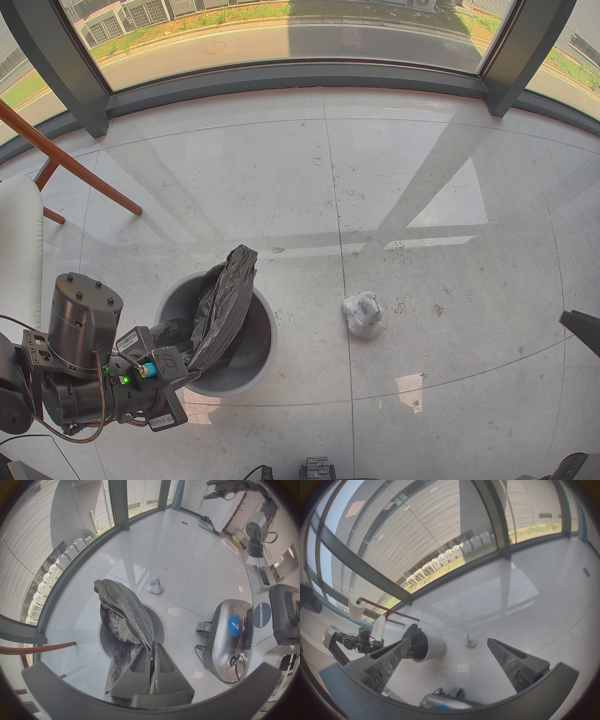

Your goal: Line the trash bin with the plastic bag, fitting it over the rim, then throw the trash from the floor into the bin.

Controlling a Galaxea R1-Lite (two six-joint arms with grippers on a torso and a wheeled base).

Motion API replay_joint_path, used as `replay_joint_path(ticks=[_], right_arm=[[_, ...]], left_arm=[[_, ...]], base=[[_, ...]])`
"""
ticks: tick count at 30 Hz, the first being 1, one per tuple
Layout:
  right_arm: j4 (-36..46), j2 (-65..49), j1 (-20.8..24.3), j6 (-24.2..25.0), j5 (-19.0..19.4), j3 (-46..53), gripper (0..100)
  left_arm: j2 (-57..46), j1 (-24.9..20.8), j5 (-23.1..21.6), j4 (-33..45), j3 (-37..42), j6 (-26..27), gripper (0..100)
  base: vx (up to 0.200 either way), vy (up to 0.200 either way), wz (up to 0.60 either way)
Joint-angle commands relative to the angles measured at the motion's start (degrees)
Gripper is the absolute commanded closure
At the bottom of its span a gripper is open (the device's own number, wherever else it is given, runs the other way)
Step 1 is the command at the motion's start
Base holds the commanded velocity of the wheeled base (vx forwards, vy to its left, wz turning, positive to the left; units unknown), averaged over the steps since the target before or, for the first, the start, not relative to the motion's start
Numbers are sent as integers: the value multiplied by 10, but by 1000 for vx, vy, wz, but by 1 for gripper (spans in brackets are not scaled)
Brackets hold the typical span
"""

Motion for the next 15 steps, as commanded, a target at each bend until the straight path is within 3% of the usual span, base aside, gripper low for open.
replay_joint_path(ticks=[1, 5, 15], right_arm=[[50, 363, 140, 90, 70, -187, 0], [66, 431, 171, 91, 72, -242, 0], [61, 528, 191, 91, 76, -300, 0]], left_arm=[[11, -74, 108, -2, 27, 11, 100], [12, -102, 134, -3, 31, 26, 100], [10, -105, 128, -13, 32, 2, 100]], base=[[0, 0, 0], [0, 0, 0], [0, 0, 0]])
